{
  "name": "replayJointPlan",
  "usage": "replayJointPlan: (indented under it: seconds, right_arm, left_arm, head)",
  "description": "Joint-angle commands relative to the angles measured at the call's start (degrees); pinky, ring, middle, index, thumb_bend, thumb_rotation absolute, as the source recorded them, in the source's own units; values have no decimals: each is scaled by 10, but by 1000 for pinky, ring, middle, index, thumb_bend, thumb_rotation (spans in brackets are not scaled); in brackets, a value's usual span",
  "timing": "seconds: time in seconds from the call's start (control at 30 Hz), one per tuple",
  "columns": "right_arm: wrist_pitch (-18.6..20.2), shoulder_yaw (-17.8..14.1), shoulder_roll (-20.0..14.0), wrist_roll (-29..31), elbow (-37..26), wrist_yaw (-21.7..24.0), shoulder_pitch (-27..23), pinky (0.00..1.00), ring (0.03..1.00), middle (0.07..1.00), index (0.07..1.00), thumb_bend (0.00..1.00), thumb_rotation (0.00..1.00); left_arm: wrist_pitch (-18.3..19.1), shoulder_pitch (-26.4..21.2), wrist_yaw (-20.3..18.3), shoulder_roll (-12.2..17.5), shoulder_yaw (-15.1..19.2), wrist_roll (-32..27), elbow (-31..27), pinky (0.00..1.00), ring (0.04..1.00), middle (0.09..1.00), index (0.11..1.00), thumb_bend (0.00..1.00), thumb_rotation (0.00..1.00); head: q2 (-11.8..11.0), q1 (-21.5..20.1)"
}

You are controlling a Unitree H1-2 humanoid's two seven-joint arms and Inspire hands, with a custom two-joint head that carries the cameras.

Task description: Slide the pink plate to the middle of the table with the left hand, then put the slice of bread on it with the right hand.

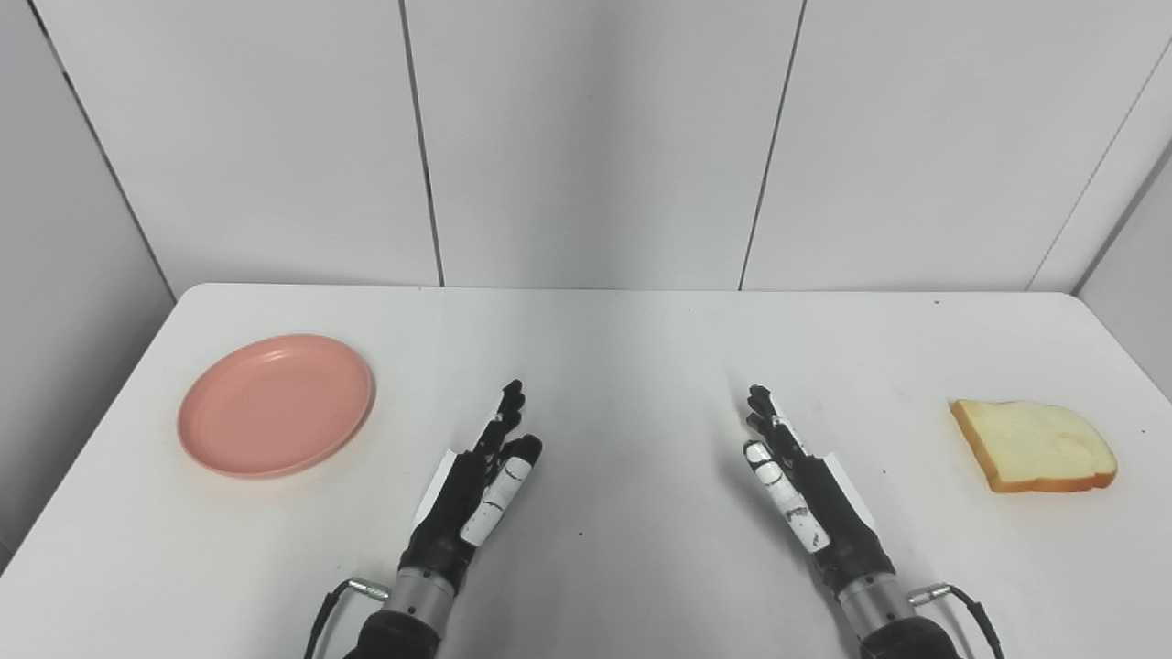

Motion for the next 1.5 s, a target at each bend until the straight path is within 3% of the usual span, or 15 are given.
replayJointPlan:
  seconds: [0.0, 1.47]
  right_arm:
    - [-10, 0, -5, -2, -8, -1, -6, 938, 972, 992, 1000, 652, 1000]
    - [-6, -1, -4, -2, -7, 0, -7, 947, 978, 994, 1000, 647, 1000]
  left_arm:
    - [15, -9, -7, 2, -1, 0, 3, 937, 995, 1000, 996, 761, 953]
    - [11, -11, -3, 3, -3, 8, 7, 932, 992, 1000, 990, 765, 963]
  head:
    - [0, 0]
    - [-2, 0]
